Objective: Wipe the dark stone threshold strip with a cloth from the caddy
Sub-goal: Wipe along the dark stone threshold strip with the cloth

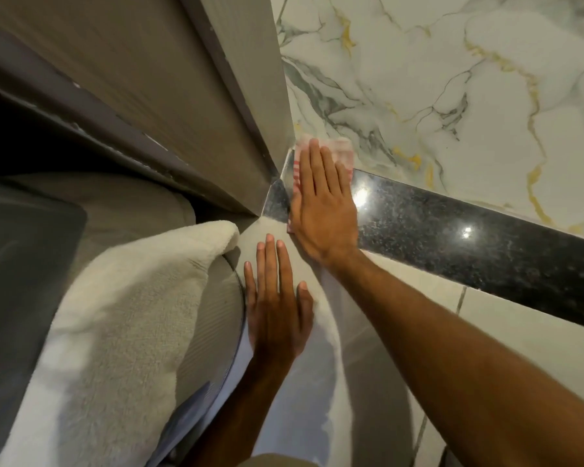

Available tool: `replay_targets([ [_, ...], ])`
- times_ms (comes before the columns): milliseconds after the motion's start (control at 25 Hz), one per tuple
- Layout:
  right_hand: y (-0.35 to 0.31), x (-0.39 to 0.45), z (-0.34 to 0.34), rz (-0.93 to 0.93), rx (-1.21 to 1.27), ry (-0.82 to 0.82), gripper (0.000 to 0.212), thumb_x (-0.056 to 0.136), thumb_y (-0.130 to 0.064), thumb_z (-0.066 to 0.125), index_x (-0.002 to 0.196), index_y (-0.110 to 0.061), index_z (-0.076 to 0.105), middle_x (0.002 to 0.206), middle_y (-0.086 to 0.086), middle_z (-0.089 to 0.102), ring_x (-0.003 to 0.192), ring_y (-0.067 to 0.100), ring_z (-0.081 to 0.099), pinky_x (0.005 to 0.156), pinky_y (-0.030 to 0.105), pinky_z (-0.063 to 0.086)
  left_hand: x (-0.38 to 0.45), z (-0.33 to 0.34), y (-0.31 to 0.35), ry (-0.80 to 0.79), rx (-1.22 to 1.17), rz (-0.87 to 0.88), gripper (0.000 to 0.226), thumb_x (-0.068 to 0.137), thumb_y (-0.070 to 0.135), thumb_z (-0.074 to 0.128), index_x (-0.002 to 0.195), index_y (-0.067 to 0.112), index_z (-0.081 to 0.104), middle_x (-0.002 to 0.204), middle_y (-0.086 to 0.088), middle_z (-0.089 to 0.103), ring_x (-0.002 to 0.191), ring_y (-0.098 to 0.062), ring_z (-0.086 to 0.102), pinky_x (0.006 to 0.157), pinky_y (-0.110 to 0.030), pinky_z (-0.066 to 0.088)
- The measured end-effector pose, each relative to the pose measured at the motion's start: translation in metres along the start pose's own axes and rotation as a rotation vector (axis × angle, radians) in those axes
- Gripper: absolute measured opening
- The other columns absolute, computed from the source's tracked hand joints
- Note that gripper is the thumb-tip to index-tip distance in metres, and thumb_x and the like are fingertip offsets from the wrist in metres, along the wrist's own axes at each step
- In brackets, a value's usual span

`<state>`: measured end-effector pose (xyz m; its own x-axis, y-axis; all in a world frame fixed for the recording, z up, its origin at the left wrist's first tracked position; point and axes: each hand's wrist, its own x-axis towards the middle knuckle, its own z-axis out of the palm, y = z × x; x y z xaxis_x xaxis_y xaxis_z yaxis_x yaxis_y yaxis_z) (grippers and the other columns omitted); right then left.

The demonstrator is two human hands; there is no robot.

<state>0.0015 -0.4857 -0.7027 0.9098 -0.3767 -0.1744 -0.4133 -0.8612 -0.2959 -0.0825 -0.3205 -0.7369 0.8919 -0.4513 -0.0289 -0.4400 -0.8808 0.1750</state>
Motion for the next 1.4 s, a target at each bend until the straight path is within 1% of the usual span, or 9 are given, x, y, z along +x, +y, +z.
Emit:
replay_targets([
  [160, 0.057, -0.077, -0.003, -0.286, -0.089, -0.084, 0.068, 0.116, -0.042, 0.021, 0.177, -0.015, 0.014, 0.187, 0.007, 0.010, 0.175, 0.022, 0.007, 0.141, 0.052, 0.023, 0.000, -0.001, -0.001, -0.005, 0.086, 0.010, 0.069, 0.112, 0.040, 0.024, 0.171, 0.004, 0.023, 0.181, -0.019, 0.019, 0.168, -0.034, 0.020, 0.137, -0.054, 0.016],
  [360, 0.014, -0.010, -0.004, 0.050, 0.045, 0.031, 0.075, 0.113, -0.049, 0.017, 0.178, -0.014, 0.004, 0.188, 0.009, -0.001, 0.176, 0.025, -0.001, 0.144, 0.052, 0.009, -0.002, 0.003, -0.004, 0.012, 0.048, 0.027, 0.068, 0.114, 0.040, 0.016, 0.172, 0.004, 0.021, 0.181, -0.019, 0.018, 0.169, -0.033, 0.016, 0.138, -0.055, 0.016],
  [440, -0.004, -0.001, 0.001, -0.017, 0.061, -0.010, 0.076, 0.113, -0.052, 0.018, 0.178, -0.014, 0.004, 0.188, 0.008, 0.000, 0.176, 0.025, -0.001, 0.145, 0.050, 0.005, -0.002, 0.003, -0.005, 0.026, 0.051, 0.024, 0.066, 0.115, 0.037, 0.018, 0.172, 0.004, 0.019, 0.182, -0.018, 0.016, 0.170, -0.030, 0.011, 0.140, -0.051, 0.010],
  [600, 0.036, -0.071, -0.007, -0.318, -0.058, -0.133, 0.068, 0.117, -0.041, 0.035, 0.178, -0.019, 0.013, 0.187, 0.004, 0.008, 0.175, 0.022, 0.005, 0.143, 0.052, 0.017, 0.000, -0.010, 0.008, 0.000, 0.058, 0.002, 0.068, 0.115, 0.041, 0.013, 0.172, 0.005, 0.019, 0.181, -0.018, 0.017, 0.169, -0.031, 0.015, 0.139, -0.052, 0.016],
  [760, 0.053, -0.135, -0.014, -0.121, 0.191, -0.230, 0.073, 0.110, -0.013, 0.065, 0.174, -0.019, 0.029, 0.184, 0.001, 0.023, 0.169, 0.017, 0.014, 0.137, 0.040, 0.025, 0.006, -0.025, 0.001, -0.241, 0.150, 0.001, 0.077, 0.112, 0.054, 0.016, 0.172, 0.006, 0.017, 0.180, -0.021, 0.016, 0.167, -0.038, 0.021, 0.135, -0.059, 0.027],
  [840, 0.049, -0.170, -0.048, 0.042, 0.311, -0.372, 0.065, 0.116, -0.018, 0.057, 0.174, -0.019, 0.029, 0.184, 0.001, 0.023, 0.172, 0.018, 0.018, 0.139, 0.035, 0.025, -0.004, -0.064, 0.016, -0.320, 0.117, 0.059, 0.078, 0.111, 0.057, 0.020, 0.172, 0.008, 0.022, 0.179, -0.020, 0.021, 0.166, -0.038, 0.024, 0.135, -0.058, 0.027],
  [960, 0.030, -0.208, -0.122, 0.361, 0.551, -0.596, 0.047, 0.119, -0.027, 0.048, 0.162, -0.010, 0.052, 0.168, 0.013, 0.055, 0.158, 0.033, 0.051, 0.129, 0.037, 0.041, -0.033, -0.139, 0.039, -0.351, 0.115, 0.164, 0.075, 0.112, 0.056, 0.022, 0.169, 0.009, 0.032, 0.177, -0.019, 0.031, 0.163, -0.038, 0.032, 0.134, -0.054, 0.021],
  [1080, -0.001, -0.241, -0.226, 0.713, 0.784, -0.599, 0.044, 0.119, -0.035, 0.046, 0.154, -0.013, 0.062, 0.154, 0.013, 0.068, 0.143, 0.033, 0.064, 0.122, 0.040, 0.049, -0.068, -0.250, 0.063, -0.445, 0.092, 0.169, 0.079, 0.113, 0.058, 0.010, 0.167, 0.008, 0.037, 0.174, -0.020, 0.037, 0.160, -0.039, 0.038, 0.132, -0.054, 0.026],
  [1400, -0.123, -0.324, -0.465, 0.680, 1.034, -0.341, 0.049, 0.118, -0.038, 0.047, 0.164, -0.023, 0.051, 0.166, 0.007, 0.058, 0.149, 0.029, 0.059, 0.128, 0.049, 0.050, -0.141, -0.524, 0.054, -0.474, -0.060, 0.129, 0.082, 0.114, 0.058, 0.010, 0.162, 0.003, 0.045, 0.168, -0.022, 0.046, 0.157, -0.041, 0.042, 0.128, -0.059, 0.034],
])
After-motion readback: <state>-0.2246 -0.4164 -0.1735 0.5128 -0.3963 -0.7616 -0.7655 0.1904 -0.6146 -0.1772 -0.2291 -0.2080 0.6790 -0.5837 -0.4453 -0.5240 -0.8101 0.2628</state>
